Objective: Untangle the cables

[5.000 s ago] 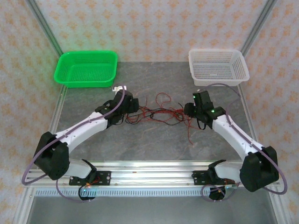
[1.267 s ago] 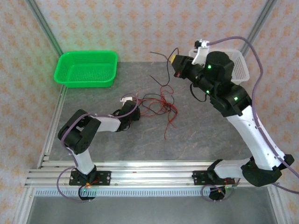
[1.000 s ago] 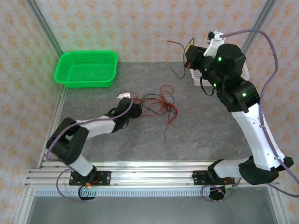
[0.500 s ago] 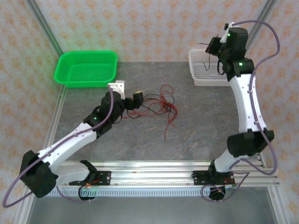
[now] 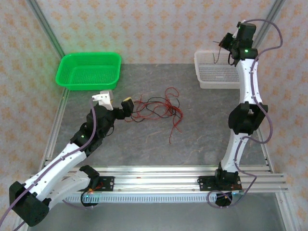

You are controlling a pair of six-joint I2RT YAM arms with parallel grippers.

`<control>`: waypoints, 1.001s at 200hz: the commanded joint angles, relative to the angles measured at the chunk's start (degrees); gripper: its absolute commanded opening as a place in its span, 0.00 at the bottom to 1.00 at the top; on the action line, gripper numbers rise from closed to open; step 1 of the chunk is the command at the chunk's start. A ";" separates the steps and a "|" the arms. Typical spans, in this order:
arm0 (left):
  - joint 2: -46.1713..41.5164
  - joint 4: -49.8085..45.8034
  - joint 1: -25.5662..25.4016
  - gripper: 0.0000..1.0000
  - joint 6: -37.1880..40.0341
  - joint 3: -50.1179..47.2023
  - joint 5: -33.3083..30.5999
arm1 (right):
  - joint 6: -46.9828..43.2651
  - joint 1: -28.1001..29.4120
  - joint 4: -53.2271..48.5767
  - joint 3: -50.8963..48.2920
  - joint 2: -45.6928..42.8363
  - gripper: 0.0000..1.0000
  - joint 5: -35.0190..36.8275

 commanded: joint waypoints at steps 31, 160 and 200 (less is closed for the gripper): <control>-1.75 -4.63 0.24 0.99 -2.53 2.38 -1.67 | 0.78 -0.96 0.50 -0.74 7.10 0.00 1.31; -1.59 -11.87 0.10 0.96 -5.14 5.23 -1.21 | -3.00 -3.06 -2.94 1.20 21.65 0.35 7.94; 0.53 -14.30 0.10 0.96 -6.46 6.19 -0.30 | -3.09 -3.07 -4.29 1.61 19.26 0.58 11.09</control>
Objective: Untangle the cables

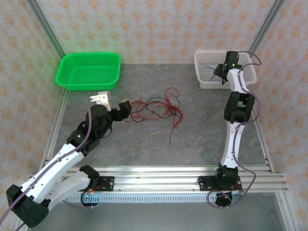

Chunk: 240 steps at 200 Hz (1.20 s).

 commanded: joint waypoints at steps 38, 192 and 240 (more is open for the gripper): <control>4.47 -5.23 0.17 0.94 -2.53 4.71 1.90 | 0.01 -0.10 -3.93 1.93 -6.95 0.63 6.67; 25.41 -8.81 -2.45 0.77 -7.25 8.82 5.65 | 1.80 6.70 3.54 -36.67 -49.18 0.59 3.23; 35.08 -5.42 -2.45 0.57 -5.04 10.54 4.65 | 5.84 9.10 9.87 -58.36 -66.18 0.51 -1.98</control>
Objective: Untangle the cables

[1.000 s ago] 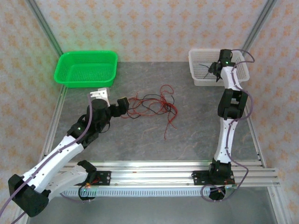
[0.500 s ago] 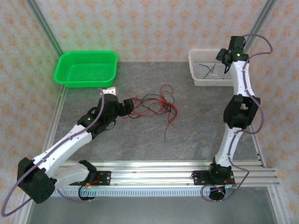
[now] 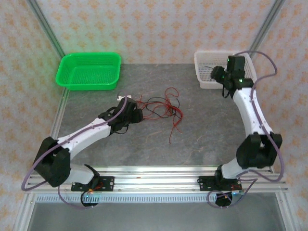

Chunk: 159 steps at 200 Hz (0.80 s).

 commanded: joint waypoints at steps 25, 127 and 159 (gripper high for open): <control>11.25 2.20 0.27 0.50 4.45 5.91 -1.73 | 3.87 0.19 5.40 -13.93 -12.53 0.48 -4.06; 28.03 4.40 3.46 0.35 10.42 16.80 -4.75 | 6.09 0.23 5.75 -26.47 -22.18 0.40 -3.98; 30.86 4.04 3.66 0.35 11.17 18.46 -5.49 | 6.08 0.23 5.22 -26.70 -22.83 0.38 -3.73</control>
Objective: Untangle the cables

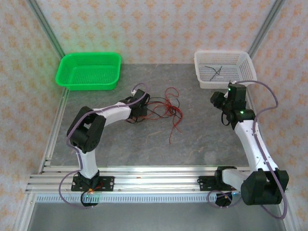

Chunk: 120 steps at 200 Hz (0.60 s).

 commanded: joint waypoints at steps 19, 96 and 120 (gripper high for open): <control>3.36 -0.01 0.82 0.35 2.30 2.65 -2.63 | 0.79 0.14 1.05 -0.47 -1.96 0.38 0.73; 5.30 0.45 1.58 0.16 3.31 4.24 -2.52 | 0.69 0.17 0.17 -0.47 -2.91 0.31 1.69; 2.93 -0.11 1.50 0.12 3.05 4.15 -1.40 | 0.83 0.14 0.24 -0.38 -2.90 0.31 1.70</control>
